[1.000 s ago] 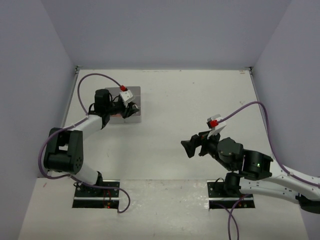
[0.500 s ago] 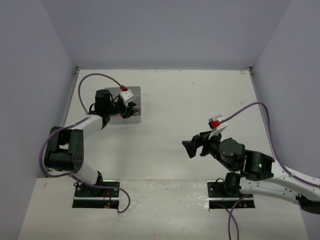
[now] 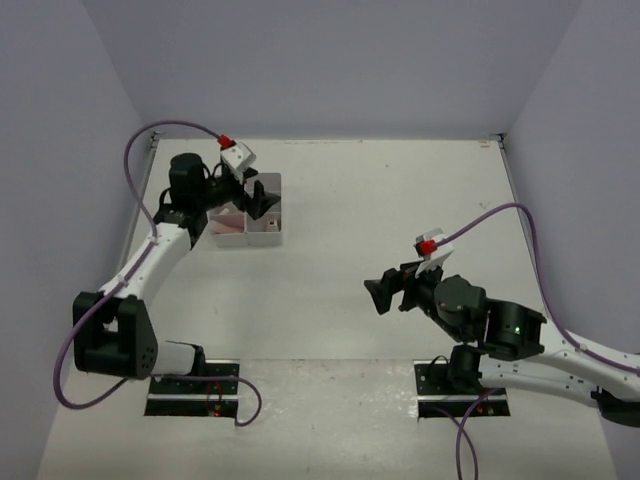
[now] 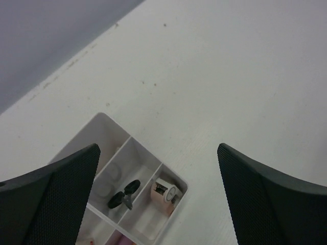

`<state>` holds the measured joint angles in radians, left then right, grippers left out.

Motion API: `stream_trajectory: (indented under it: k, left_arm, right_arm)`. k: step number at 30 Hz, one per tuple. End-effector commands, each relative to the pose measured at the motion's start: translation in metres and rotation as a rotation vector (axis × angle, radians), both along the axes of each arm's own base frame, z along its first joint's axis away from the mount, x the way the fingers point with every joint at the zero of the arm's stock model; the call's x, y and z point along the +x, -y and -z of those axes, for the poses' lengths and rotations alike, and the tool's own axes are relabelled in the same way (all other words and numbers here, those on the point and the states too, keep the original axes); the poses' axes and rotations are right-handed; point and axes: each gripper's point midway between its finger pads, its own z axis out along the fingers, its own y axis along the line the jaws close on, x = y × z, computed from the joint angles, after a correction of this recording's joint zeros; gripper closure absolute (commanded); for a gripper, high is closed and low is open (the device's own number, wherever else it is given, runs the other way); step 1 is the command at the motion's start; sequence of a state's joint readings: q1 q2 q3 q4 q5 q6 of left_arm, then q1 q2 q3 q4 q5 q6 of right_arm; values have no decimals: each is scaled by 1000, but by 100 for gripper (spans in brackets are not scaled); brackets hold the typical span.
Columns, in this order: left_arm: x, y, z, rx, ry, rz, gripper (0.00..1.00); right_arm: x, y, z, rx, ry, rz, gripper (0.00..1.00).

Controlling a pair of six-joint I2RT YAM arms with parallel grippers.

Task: Sort the stationery into containers
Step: Reset both arms

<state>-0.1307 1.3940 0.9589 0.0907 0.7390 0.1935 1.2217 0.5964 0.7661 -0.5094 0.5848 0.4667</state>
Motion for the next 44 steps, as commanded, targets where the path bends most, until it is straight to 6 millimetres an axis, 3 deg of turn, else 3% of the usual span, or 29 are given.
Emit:
stream_trajectory:
  k: [1,3,7,9,11,19,25,44]
  left_arm:
    - [-36,-21,-87,-158,-25,-212,0]
    - [-57,-62,-104,-182,-12,-480,0]
    - [-99,-155,-114,-216,62,-1009,0]
    - [-122,-180,-116,-209,106,-1130,0]
    - [-139,-190,-111,-198,124,-1172,0]
    - [-189,-202,-104,-127,197,-1167,0]
    - [-206,-198,-108,-179,256,-1125,0]
    - [-194,-179,-85,-218,226,-1037,0]
  right_arm:
    - [12,17,-25,34,29,125,1]
    - [16,41,-27,16,13,228,1]
    - [15,87,-43,32,-1,384,1]
    - [12,106,-50,40,4,425,1]
    - [6,127,-61,88,-7,456,1]
    - [-10,175,-69,124,14,455,1]
    - [-14,191,-68,132,44,451,1]
    - [-9,187,-58,95,39,482,1]
